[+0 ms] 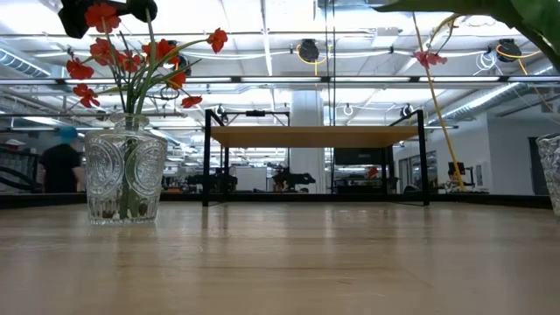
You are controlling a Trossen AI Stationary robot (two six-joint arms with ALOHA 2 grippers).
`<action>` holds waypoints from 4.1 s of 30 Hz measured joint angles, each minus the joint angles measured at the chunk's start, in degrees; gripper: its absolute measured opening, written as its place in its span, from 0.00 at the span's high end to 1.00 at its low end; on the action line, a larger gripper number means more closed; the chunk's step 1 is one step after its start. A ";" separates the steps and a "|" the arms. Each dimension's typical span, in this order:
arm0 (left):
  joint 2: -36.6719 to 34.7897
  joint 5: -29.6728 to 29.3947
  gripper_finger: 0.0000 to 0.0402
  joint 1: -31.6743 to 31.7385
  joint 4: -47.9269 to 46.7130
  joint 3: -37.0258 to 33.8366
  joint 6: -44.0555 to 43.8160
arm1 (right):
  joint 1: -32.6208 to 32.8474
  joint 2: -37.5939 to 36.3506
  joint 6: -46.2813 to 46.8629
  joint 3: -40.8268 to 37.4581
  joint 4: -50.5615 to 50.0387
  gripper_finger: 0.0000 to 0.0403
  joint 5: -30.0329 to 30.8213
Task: Pick and place flowers into a vace then onto a shelf
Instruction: Put the right transparent vase with flowers on the shelf
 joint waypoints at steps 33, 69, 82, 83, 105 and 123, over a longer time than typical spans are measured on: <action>0.00 0.01 0.01 -0.02 0.00 0.00 0.09 | -1.06 0.30 -8.65 -1.75 -4.46 0.13 3.63; -0.01 -0.01 0.01 0.00 -0.01 0.00 0.11 | -0.57 0.10 -3.61 -10.74 -4.44 0.01 6.02; 0.00 -1.49 0.01 0.00 -0.68 0.00 1.24 | -0.80 0.16 3.58 -16.32 -2.78 0.01 8.07; 0.00 -1.88 0.01 0.00 -0.70 0.00 1.39 | -0.88 0.17 3.72 -16.63 -2.82 0.01 8.18; 0.00 -3.58 0.01 0.00 -0.59 0.00 -1.42 | -3.85 0.19 5.23 -24.72 0.58 0.03 16.49; -0.02 -3.49 0.01 0.00 -0.59 0.00 -1.42 | -5.43 0.17 11.58 -27.58 0.06 0.03 20.66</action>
